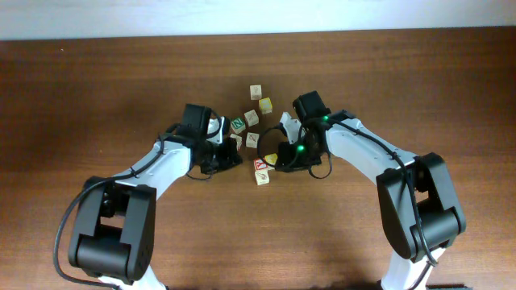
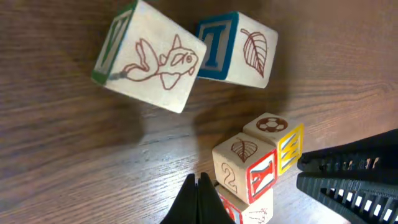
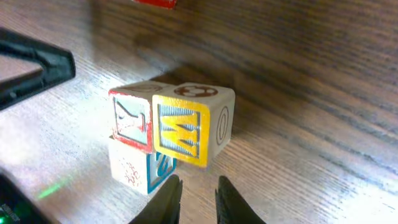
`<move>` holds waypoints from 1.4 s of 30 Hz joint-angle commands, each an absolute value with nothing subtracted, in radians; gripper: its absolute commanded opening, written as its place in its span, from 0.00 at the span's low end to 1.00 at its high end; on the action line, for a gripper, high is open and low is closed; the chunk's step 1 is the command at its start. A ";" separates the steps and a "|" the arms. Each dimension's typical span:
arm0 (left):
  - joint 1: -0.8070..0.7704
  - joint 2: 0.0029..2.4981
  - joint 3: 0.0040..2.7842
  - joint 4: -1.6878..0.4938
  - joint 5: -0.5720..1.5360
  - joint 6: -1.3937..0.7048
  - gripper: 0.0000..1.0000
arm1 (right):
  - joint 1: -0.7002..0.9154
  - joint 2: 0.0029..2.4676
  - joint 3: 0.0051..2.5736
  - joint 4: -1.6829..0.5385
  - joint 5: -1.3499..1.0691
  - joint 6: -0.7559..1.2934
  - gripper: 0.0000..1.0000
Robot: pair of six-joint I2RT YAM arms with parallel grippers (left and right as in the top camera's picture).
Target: Rotate 3 blocks
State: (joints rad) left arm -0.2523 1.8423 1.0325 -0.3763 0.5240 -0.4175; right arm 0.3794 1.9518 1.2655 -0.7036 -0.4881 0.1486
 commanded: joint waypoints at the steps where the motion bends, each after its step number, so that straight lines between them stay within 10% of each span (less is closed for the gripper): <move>1: -0.208 1.852 1.066 -0.329 0.508 -0.393 0.00 | 0.380 1.933 1.328 -0.725 -0.446 0.136 0.24; 4: -0.057 1.851 1.158 -0.334 0.508 -0.368 0.00 | 0.421 1.931 1.462 -0.758 -0.284 0.165 0.51; 16: 0.122 1.851 1.167 -0.451 0.291 -0.345 0.01 | 0.662 2.055 1.445 -0.834 -0.089 0.383 0.59; 23: 0.122 1.851 1.167 -0.458 0.290 -0.343 0.01 | 0.661 2.059 1.459 -0.855 -0.113 0.383 0.27; 42: 0.121 1.851 1.166 -0.466 0.291 -0.342 0.00 | 0.482 2.137 1.599 -0.885 -0.045 0.288 0.27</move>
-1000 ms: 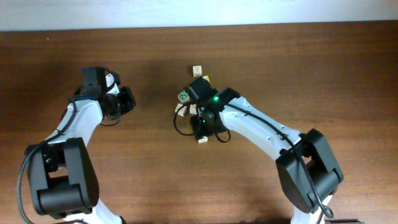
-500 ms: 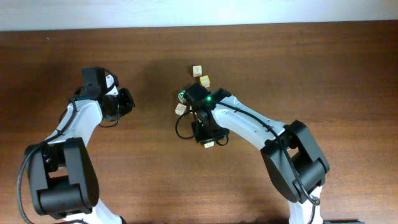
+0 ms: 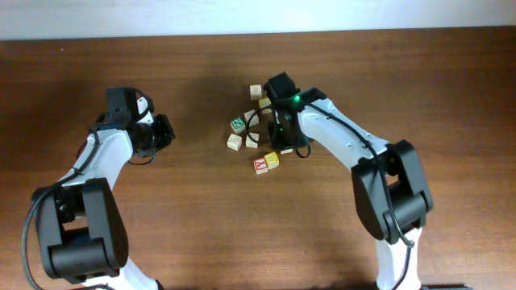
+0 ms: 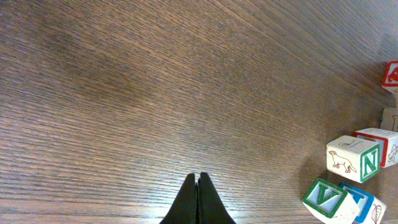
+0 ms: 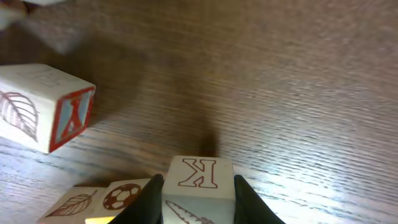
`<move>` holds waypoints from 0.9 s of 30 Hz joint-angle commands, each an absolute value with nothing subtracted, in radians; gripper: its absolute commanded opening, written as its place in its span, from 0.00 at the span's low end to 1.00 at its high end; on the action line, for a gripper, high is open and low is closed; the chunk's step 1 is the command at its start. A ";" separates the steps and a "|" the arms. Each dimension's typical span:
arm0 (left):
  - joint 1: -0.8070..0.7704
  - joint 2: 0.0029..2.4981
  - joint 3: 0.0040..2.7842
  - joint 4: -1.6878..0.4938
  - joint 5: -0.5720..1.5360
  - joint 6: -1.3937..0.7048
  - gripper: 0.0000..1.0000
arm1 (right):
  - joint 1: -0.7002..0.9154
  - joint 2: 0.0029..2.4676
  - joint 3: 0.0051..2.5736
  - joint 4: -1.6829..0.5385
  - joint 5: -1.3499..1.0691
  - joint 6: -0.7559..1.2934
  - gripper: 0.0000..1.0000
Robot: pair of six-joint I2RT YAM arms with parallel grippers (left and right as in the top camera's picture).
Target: Rotate 3 blocks
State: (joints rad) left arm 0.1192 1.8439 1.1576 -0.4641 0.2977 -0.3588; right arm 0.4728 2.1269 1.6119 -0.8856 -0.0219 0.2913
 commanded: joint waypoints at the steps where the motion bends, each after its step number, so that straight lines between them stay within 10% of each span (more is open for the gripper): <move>1: 0.121 1.851 1.166 -0.466 0.291 -0.342 0.00 | 0.487 2.137 1.598 -0.886 -0.047 0.288 0.27; 27: 0.026 1.851 1.166 -0.485 0.253 -0.342 0.00 | 0.541 2.064 1.557 -1.141 -0.079 0.564 0.26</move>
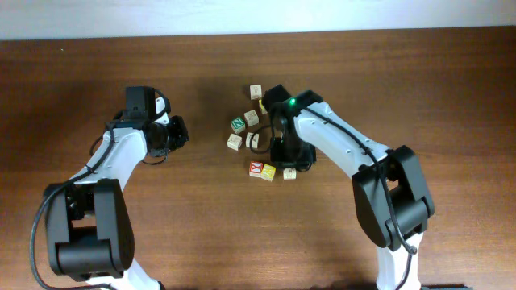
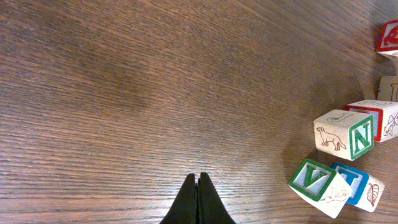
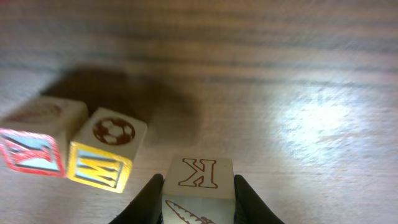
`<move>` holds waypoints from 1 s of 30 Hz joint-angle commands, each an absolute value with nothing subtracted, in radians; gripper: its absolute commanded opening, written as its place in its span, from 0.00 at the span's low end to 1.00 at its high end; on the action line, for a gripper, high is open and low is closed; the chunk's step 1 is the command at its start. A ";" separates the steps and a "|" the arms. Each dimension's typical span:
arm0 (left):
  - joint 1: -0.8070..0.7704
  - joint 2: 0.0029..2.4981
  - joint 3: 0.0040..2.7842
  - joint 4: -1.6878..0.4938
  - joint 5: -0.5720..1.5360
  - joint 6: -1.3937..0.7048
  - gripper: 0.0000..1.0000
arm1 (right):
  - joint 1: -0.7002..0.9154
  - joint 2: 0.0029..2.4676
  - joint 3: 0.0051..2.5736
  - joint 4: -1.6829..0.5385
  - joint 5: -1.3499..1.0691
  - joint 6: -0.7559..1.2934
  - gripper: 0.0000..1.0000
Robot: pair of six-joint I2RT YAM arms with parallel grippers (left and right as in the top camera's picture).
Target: Rotate 3 blocks
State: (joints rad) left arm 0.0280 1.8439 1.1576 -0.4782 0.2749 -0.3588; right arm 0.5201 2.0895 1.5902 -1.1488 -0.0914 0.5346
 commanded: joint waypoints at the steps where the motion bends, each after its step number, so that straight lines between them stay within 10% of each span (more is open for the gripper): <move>1: 0.026 1.851 1.166 -0.492 0.237 -0.342 0.00 | 0.546 2.064 1.549 -1.132 -0.079 0.568 0.27; 30: -0.070 1.851 1.163 -0.537 0.238 -0.342 0.00 | 0.450 1.978 1.607 -1.074 -0.044 0.384 0.37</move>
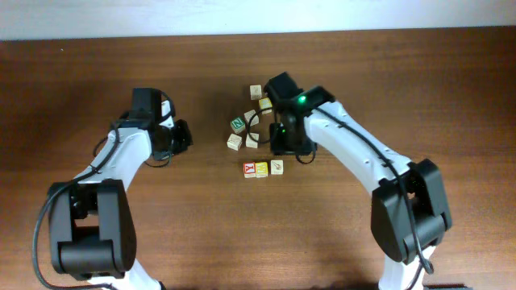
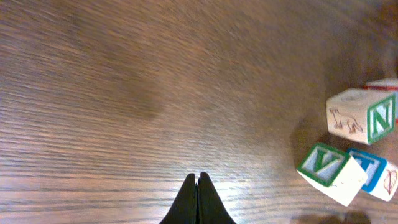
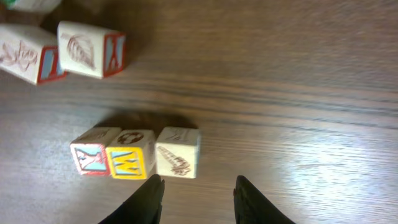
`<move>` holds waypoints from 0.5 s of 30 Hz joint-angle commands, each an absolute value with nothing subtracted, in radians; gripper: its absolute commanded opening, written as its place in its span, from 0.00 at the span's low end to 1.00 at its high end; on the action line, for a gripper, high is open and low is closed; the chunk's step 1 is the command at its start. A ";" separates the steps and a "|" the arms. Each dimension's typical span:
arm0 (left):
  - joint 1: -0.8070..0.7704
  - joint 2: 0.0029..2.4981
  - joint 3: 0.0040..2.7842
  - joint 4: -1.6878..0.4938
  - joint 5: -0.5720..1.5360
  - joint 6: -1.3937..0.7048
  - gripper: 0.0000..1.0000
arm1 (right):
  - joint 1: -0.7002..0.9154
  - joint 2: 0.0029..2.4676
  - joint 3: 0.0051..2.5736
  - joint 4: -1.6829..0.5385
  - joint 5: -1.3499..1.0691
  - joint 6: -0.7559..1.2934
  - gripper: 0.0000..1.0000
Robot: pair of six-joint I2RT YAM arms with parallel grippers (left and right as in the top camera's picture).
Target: Rotate 3 blocks
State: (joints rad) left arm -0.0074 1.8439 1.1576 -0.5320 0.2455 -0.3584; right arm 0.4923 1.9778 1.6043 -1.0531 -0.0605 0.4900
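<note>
Three blocks lie in a row on the brown table: a red-framed letter block [image 3: 89, 159], a yellow W block [image 3: 130, 162] and a plain-faced block with a brown drawing [image 3: 178, 160]. The overhead view shows that row [image 1: 263, 168] just in front of my right gripper [image 1: 282, 147]. My right gripper [image 3: 198, 186] hangs open above the table beside the row, with nothing between its fingers. My left gripper [image 2: 198, 180] is shut and empty, left of a green N block [image 2: 362, 116] and a green V block [image 2: 326, 171]. From overhead, the left gripper [image 1: 184, 135] sits well left of the cluster.
Several more blocks are scattered behind the row: a green one [image 1: 238, 124], pale ones [image 1: 234, 142] [image 1: 255, 91], a yellowish one [image 1: 265, 105]. Two red-and-blue-framed blocks [image 3: 93, 48] [image 3: 28, 45] lie at the upper left of the right wrist view. The table's far edge [image 1: 258, 34] is pale.
My right gripper was shut on the K block, held beside the yellow W block. It is now open and higher, and that block lies at the right end of the row. My left gripper edged toward the blocks.
Both grippers were first low in the cluster, by the red and yellow blocks. Then my left arm stood far to the left, shut, and my right gripper held a K block. It had the block beside the yellow one, and now the block rests there, released.
</note>
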 commanded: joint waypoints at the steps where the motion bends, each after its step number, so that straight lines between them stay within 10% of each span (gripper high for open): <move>1: -0.101 1.851 1.160 -0.537 0.238 -0.342 0.00 | 0.442 1.990 1.576 -1.059 -0.045 0.373 0.31; 15: -0.175 1.851 1.160 -0.582 0.239 -0.342 0.00 | 0.523 1.998 1.336 -0.769 -0.233 0.336 0.22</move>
State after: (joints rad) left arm -0.1562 1.8442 1.1576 -0.5655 0.2417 -0.3584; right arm 0.4923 1.9961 1.3376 -0.7727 -0.2123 0.3538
